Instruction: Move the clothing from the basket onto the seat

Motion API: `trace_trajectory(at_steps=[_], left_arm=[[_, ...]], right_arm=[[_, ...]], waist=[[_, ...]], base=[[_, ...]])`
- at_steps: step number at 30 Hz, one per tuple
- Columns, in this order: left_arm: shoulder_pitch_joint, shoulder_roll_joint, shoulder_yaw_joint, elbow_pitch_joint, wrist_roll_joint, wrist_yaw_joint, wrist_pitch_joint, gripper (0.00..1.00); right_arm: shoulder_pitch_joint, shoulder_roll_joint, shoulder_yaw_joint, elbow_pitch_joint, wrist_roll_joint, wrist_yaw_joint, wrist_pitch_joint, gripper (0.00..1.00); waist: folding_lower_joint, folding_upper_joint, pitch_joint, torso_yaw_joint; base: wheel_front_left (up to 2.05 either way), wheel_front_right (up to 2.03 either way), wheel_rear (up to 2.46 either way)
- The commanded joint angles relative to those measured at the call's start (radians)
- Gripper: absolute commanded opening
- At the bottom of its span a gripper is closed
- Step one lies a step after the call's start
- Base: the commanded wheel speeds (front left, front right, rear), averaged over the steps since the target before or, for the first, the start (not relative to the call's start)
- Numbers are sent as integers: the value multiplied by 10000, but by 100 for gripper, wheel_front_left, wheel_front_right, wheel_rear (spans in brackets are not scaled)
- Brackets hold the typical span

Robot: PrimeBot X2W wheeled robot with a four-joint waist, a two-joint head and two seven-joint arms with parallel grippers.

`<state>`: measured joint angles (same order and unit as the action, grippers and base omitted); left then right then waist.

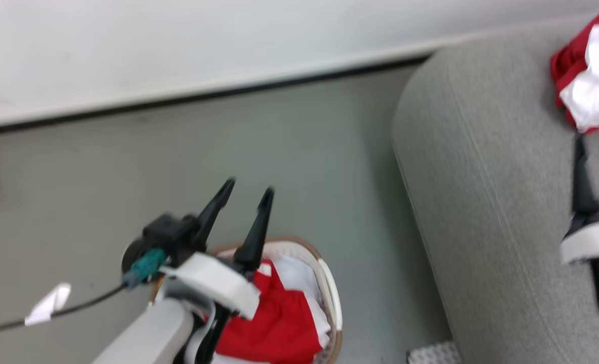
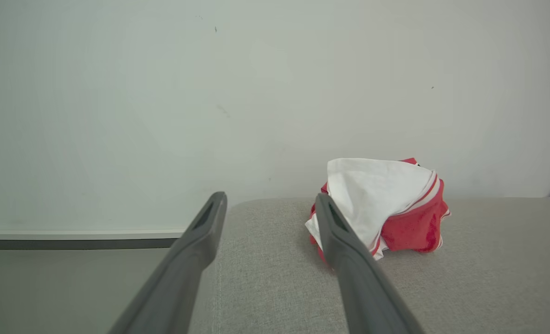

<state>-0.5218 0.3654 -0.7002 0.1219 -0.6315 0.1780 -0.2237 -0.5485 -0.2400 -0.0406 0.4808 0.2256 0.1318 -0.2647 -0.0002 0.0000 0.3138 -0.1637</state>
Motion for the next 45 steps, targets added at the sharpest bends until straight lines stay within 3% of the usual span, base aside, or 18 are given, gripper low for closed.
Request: trace_trajectory(at_steps=[1, 8, 14, 26, 34, 45], left_arm=[[479, -24, 169, 179, -100, 128, -194, 100], [2054, -226, 1100, 688, 145, 570, -413, 100], [3504, -660, 2325, 578, 783, 482, -405, 100], [4982, -1629, 3977, 683, 2326, -542, -409, 100], [5130, -2152, 4674, 898, 2954, -1152, -410, 100], [5017, -2558, 5256, 1183, 3470, -1669, -410, 100]], right_arm=[[523, 127, 137, -147, -116, -22, 17, 100], [2129, 561, 546, -692, -168, -22, 61, 100], [3178, 1155, 792, -787, -126, -22, 29, 100], [4454, 1859, 820, -622, -543, -22, -7, 100], [4510, 1887, 998, -798, -339, -22, -11, 100], [4365, 1892, 1062, -817, -153, -22, -12, 100]], waist=[[2, 0, -1100, 620], [2, 0, -2325, 1357], [2, 0, -2976, 1742], [2, 0, -3380, 1964], [2, 0, -3362, 1727], [2, 0, -3379, 1641]], base=[[0, 0, 0], [0, 0, 0], [0, 0, 0], [0, 0, 0], [0, 0, 0], [0, 0, 0]])
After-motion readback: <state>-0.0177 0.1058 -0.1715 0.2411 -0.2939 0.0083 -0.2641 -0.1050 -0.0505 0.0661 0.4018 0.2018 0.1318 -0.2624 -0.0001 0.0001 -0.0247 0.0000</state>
